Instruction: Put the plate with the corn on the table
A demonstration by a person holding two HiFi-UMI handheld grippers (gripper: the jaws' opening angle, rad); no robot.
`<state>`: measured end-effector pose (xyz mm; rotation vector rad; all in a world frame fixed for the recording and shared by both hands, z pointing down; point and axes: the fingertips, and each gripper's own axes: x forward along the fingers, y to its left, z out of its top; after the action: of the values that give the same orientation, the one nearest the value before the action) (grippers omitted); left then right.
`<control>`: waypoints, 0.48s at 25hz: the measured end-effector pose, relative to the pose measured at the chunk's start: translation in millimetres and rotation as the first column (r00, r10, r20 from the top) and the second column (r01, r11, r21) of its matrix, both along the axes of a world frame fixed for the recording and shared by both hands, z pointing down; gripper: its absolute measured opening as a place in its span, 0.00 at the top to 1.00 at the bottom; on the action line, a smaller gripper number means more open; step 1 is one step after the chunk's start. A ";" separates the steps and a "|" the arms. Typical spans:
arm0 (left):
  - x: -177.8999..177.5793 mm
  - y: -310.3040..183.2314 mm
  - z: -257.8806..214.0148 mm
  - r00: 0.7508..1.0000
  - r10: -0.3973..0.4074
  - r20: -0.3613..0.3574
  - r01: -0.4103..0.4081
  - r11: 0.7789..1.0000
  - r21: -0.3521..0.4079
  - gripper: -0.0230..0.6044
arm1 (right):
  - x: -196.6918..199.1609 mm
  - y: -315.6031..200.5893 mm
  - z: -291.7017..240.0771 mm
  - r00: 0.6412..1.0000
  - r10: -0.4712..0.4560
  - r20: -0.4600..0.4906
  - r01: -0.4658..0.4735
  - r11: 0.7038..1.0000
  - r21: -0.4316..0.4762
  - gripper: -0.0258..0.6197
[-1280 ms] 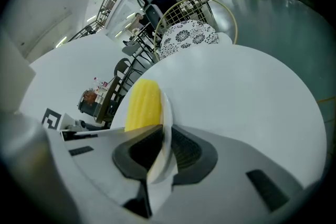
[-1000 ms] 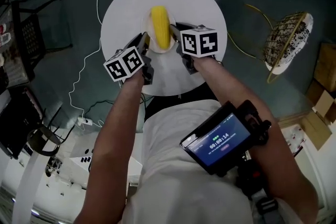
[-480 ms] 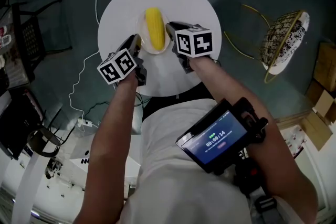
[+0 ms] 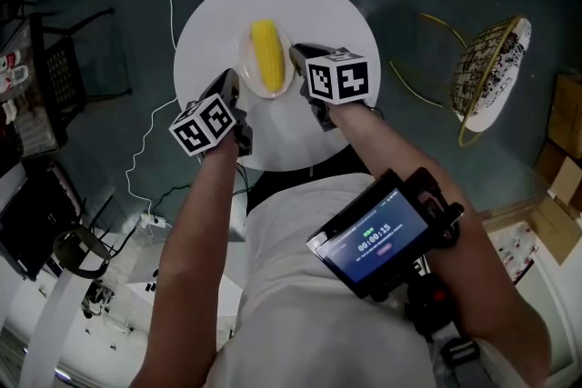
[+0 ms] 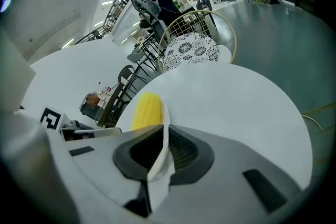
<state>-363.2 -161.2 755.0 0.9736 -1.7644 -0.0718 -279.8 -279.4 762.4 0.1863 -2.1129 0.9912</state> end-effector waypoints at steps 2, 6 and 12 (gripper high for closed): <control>2.8 0.3 -3.2 1.000 0.009 0.009 -0.009 1.000 -0.009 0.95 | 4.0 -2.9 -2.3 1.000 0.006 -0.001 -0.006 1.000 0.004 0.95; 26.4 -9.6 -22.6 0.999 0.035 0.022 -0.035 0.999 0.008 0.95 | 27.6 -13.1 -18.5 1.000 0.023 0.013 -0.023 1.000 0.011 0.95; 37.3 -5.4 -39.6 0.998 0.065 0.026 -0.066 0.996 0.059 0.95 | 38.2 -3.4 -31.6 0.999 0.037 0.035 -0.038 0.999 0.012 0.95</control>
<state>-325.9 -166.5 715.4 1.0787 -1.7591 -0.0721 -241.7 -282.8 730.8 0.2168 -2.1550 1.0102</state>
